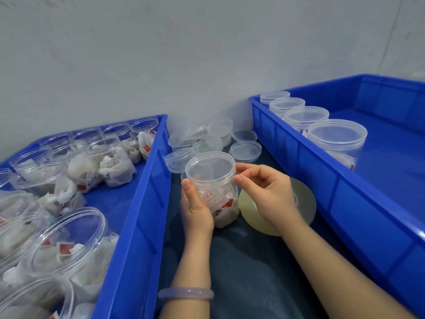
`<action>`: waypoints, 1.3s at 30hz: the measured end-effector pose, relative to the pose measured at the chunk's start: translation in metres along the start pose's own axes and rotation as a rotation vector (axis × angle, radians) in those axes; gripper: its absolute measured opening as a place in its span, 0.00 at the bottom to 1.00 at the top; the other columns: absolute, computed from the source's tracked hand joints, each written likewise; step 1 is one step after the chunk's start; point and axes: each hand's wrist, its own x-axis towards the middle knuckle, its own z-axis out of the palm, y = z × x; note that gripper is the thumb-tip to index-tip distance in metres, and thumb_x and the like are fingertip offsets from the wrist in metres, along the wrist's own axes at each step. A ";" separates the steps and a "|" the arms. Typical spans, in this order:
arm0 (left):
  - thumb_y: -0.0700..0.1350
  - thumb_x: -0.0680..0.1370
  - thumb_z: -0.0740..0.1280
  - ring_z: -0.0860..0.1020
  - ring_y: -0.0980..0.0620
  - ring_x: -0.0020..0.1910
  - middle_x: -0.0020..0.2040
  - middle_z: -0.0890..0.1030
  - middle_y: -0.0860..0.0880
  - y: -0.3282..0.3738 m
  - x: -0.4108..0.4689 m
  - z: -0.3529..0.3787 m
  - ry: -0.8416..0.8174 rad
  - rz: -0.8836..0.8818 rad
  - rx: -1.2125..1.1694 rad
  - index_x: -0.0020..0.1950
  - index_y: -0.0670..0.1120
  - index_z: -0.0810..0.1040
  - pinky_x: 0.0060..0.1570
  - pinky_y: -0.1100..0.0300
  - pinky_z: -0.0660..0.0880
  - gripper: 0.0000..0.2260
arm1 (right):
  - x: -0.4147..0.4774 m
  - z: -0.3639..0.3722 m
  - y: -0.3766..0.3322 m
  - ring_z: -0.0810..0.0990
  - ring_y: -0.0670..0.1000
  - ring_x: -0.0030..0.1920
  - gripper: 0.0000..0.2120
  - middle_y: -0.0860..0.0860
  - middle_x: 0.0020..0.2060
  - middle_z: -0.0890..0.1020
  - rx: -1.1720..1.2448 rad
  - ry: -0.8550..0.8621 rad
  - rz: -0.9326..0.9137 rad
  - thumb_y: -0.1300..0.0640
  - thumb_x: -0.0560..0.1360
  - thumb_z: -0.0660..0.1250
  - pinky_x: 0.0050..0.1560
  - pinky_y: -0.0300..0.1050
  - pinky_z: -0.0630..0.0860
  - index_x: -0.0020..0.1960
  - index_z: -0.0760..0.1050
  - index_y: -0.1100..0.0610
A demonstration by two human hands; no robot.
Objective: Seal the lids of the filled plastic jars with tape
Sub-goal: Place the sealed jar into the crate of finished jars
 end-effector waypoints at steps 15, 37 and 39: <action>0.67 0.69 0.47 0.83 0.54 0.47 0.44 0.85 0.51 0.003 0.004 -0.007 -0.227 -0.001 -0.208 0.51 0.50 0.79 0.41 0.64 0.78 0.30 | 0.001 -0.002 -0.004 0.81 0.40 0.48 0.28 0.49 0.50 0.81 0.035 0.005 0.177 0.54 0.54 0.76 0.50 0.37 0.78 0.54 0.75 0.52; 0.66 0.72 0.51 0.83 0.50 0.51 0.49 0.85 0.47 -0.002 0.002 -0.009 -0.345 0.015 -0.388 0.55 0.47 0.79 0.43 0.61 0.79 0.30 | -0.001 0.003 0.002 0.80 0.48 0.58 0.18 0.49 0.51 0.84 0.348 -0.097 0.214 0.59 0.66 0.67 0.57 0.41 0.77 0.56 0.78 0.57; 0.66 0.73 0.50 0.81 0.46 0.55 0.52 0.84 0.44 -0.003 0.002 -0.009 -0.296 -0.003 -0.368 0.56 0.45 0.79 0.48 0.57 0.79 0.30 | -0.001 0.003 0.001 0.81 0.46 0.56 0.16 0.47 0.50 0.84 0.305 -0.073 0.200 0.58 0.69 0.66 0.55 0.38 0.78 0.56 0.79 0.56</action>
